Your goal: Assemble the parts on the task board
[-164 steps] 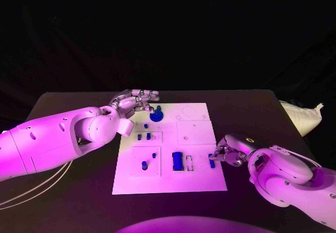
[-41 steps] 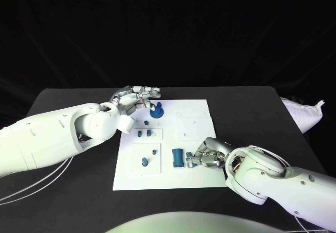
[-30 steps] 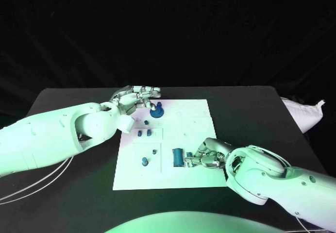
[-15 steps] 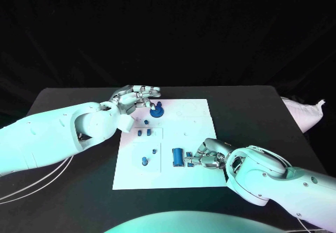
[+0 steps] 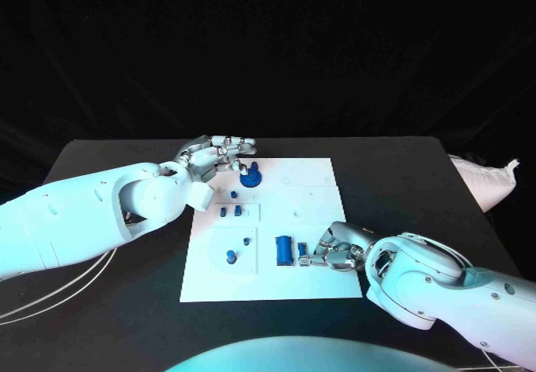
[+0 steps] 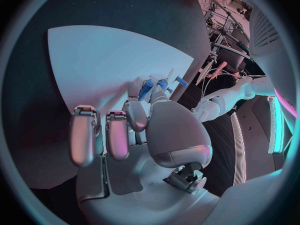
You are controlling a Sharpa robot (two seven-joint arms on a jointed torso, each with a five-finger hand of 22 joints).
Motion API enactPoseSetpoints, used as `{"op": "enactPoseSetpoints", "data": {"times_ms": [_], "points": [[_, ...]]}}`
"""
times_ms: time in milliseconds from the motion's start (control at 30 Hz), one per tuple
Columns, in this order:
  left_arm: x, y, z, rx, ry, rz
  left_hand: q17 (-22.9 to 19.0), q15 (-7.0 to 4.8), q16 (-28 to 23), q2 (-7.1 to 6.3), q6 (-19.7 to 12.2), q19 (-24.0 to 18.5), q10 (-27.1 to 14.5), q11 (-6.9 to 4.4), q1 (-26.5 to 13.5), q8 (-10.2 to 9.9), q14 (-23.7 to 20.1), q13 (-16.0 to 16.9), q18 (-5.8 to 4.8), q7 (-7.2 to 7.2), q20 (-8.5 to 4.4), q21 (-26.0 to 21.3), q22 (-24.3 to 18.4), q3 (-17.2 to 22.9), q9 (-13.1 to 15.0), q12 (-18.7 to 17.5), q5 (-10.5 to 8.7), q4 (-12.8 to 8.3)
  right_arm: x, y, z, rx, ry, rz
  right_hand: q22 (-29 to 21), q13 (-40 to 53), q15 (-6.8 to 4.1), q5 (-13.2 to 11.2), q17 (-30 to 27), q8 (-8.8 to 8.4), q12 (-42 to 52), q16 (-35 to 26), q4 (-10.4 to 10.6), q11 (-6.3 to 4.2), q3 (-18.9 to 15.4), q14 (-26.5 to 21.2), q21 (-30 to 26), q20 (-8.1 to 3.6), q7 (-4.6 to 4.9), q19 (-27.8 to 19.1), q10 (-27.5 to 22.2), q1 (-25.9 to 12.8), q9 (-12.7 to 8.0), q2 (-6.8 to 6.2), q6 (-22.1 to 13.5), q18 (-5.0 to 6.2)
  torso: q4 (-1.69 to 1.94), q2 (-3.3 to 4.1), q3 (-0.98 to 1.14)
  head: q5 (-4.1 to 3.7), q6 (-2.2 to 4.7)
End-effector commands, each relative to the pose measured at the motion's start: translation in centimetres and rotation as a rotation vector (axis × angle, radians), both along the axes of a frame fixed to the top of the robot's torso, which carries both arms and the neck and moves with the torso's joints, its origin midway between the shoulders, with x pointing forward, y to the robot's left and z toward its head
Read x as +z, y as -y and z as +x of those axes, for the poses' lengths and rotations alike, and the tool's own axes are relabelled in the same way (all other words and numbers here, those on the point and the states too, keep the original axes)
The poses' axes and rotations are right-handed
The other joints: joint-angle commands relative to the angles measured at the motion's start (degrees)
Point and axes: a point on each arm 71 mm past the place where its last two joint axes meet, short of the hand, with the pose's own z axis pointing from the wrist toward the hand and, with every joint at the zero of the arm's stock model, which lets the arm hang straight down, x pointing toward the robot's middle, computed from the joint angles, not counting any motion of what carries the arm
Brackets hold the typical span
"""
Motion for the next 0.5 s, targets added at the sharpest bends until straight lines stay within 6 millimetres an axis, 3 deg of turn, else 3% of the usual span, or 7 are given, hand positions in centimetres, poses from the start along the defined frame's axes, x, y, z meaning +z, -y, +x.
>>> {"op": "enactPoseSetpoints", "data": {"times_ms": [33,500], "points": [[0.1,0.12,-0.04,-0.013,0.006,-0.006,-0.1,0.08,0.34,-0.1,-0.48,-0.09,-0.56,0.02,-0.57,0.37,-0.27,-0.05,0.64,-0.08,0.29,-0.27,-0.08,-0.24,-0.08,0.2,0.25,0.04,-0.03,-0.13,-0.18,0.029,-0.001,-0.012,0.07,0.09,-0.46,-0.26,7.36,0.32,0.21,0.22,-0.35,0.1,0.0,4.5,0.22,-0.08,-0.06,0.14,0.19,0.63,0.06,0.17,-0.27,-0.96,-0.01,0.02,0.0,0.03,-0.02],[0.04,0.2,0.07,-0.013,0.005,-0.005,-0.1,0.08,0.34,-0.1,-0.48,-0.09,-0.56,0.02,-0.57,0.37,-0.27,-0.05,0.64,-0.08,0.29,-0.27,-0.08,-0.24,-0.08,0.2,0.25,0.04,-0.2,-0.06,-0.01,0.026,-0.003,-0.015,0.13,0.15,-0.42,-0.58,7.42,0.38,0.23,0.26,0.19,0.15,-0.35,4.51,0.25,-0.05,-0.02,0.15,0.22,0.3,0.09,0.89,-0.29,-0.97,0.08,0.03,-0.05,-0.2,-0.2]]}}
